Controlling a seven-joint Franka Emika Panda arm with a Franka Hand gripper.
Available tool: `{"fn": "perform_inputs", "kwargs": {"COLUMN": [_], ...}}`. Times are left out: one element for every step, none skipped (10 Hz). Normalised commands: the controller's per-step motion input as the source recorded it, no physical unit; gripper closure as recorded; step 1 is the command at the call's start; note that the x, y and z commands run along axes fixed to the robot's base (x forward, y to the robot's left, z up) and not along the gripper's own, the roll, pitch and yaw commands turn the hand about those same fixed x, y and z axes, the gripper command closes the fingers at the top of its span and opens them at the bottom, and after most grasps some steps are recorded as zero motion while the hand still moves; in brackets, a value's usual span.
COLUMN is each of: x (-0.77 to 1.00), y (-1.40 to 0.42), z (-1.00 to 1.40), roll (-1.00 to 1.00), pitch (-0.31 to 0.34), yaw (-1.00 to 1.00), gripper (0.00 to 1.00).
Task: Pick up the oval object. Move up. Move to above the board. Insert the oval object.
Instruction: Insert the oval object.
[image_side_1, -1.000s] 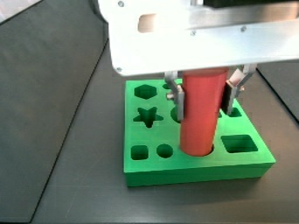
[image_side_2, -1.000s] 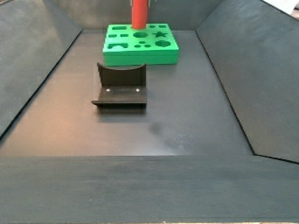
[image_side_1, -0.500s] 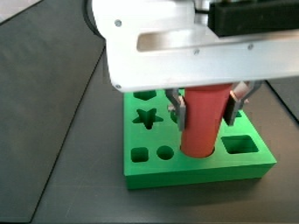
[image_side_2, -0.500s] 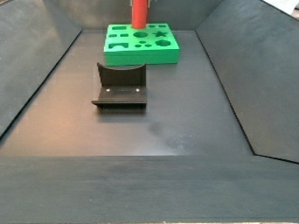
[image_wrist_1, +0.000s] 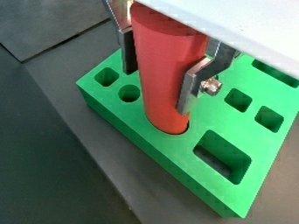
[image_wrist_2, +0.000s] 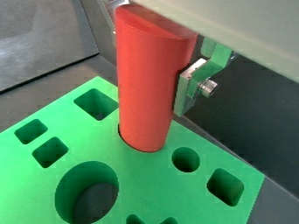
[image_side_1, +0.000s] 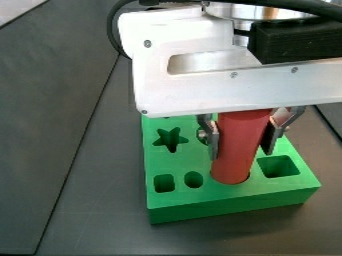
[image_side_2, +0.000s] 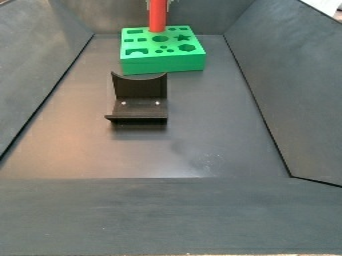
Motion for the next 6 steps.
{"fn": "perform_inputs", "kwargs": {"x": [0.67,0.73,0.77,0.23,0.0,0.0], "y": [0.0,0.02,0.06,0.08,-0.08,-0.02], "z": [-1.0,-1.0,-1.0,-0.72,0.0,0.0], "roll": [0.03,0.0,0.0,-0.03,0.06,0.03], "pitch": [0.0,0.0,0.0,0.0,-0.017,-0.003], "yaw": [0.07,0.05,0.07,0.0,0.0,0.0], "gripper": [1.0,1.0,1.0,1.0,1.0,1.0]}}
